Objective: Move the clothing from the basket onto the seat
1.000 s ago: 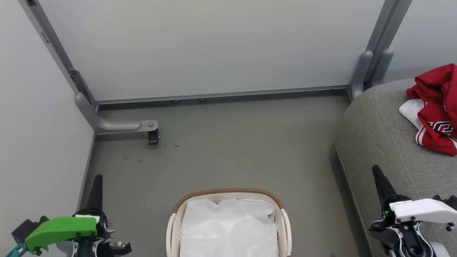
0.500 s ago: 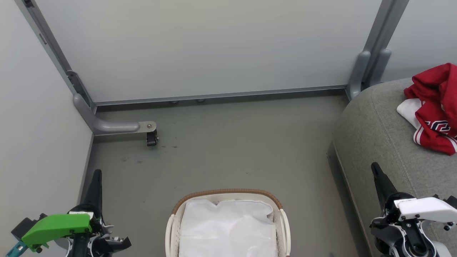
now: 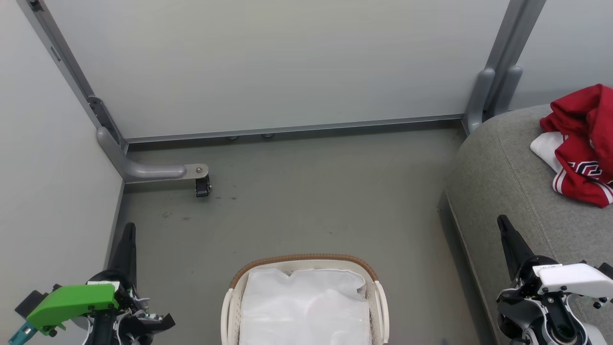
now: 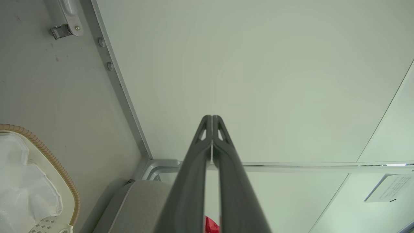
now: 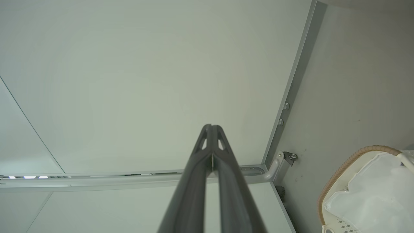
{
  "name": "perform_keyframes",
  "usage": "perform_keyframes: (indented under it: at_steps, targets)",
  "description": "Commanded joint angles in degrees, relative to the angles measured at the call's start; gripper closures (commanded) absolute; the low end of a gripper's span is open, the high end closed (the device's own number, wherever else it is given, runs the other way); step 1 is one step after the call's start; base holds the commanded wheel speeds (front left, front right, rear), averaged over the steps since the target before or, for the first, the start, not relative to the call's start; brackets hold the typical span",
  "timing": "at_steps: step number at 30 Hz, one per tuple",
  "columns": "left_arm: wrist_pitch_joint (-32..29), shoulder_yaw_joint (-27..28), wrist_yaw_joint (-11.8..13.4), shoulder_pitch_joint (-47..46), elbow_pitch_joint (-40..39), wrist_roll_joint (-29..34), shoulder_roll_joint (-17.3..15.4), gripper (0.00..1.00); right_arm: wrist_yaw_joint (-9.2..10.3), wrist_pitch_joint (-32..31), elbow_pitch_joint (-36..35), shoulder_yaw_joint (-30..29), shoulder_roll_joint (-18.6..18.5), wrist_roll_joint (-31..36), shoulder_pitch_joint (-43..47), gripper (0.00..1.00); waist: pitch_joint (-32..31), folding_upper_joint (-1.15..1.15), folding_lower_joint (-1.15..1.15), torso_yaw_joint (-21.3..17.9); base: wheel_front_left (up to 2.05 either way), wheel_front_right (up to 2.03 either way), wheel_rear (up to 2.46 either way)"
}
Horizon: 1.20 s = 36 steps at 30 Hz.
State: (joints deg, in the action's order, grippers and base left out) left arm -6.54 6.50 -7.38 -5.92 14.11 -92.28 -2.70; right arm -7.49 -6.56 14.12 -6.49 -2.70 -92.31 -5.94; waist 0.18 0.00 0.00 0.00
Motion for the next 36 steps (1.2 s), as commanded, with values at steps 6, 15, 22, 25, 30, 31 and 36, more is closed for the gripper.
perform_keyframes:
  at_steps: [6,15,22,25,30,31,36]
  targets:
    - [-0.2,0.2,-0.2,-0.7,-0.1,-0.2,-0.3,1.0,0.0,-0.2,-0.2,-0.1,-0.3,-0.2,-0.5,1.0,0.0,0.0,0.0,0.0,0.0,0.0,0.0]
    - [-0.2,0.2,-0.2,-0.7,-0.1,-0.2,-0.3,1.0,0.0,-0.2,-0.2,-0.1,-0.3,-0.2,-0.5,1.0,0.0,0.0,0.0,0.0,0.0,0.0,0.0]
    - [-0.2,0.2,-0.2,-0.7,-0.1,-0.2,-0.3,1.0,0.0,-0.2,-0.2,-0.1,-0.3,-0.2,-0.5,1.0,0.0,0.0,0.0,0.0,0.0,0.0,0.0]
    - [-0.2,0.1,-0.2,-0.7,-0.1,-0.2,-0.3,1.0,0.0,-0.2,-0.2,-0.1,-0.3,-0.2,-0.5,1.0,0.0,0.0,0.0,0.0,0.0,0.0,0.0]
    - [-0.2,0.1,-0.2,-0.6,-0.1,-0.2,-0.3,1.0,0.0,-0.2,-0.2,-0.1,-0.3,-0.2,-0.5,1.0,0.0,0.0,0.0,0.0,0.0,0.0,0.0]
    - [-0.2,0.1,-0.2,-0.6,-0.1,-0.2,-0.3,1.0,0.0,-0.2,-0.2,-0.1,-0.3,-0.2,-0.5,1.0,0.0,0.0,0.0,0.0,0.0,0.0,0.0]
    - [-0.2,0.1,-0.2,-0.6,-0.1,-0.2,-0.3,1.0,0.0,-0.2,-0.2,-0.1,-0.3,-0.2,-0.5,1.0,0.0,0.0,0.0,0.0,0.0,0.0,0.0]
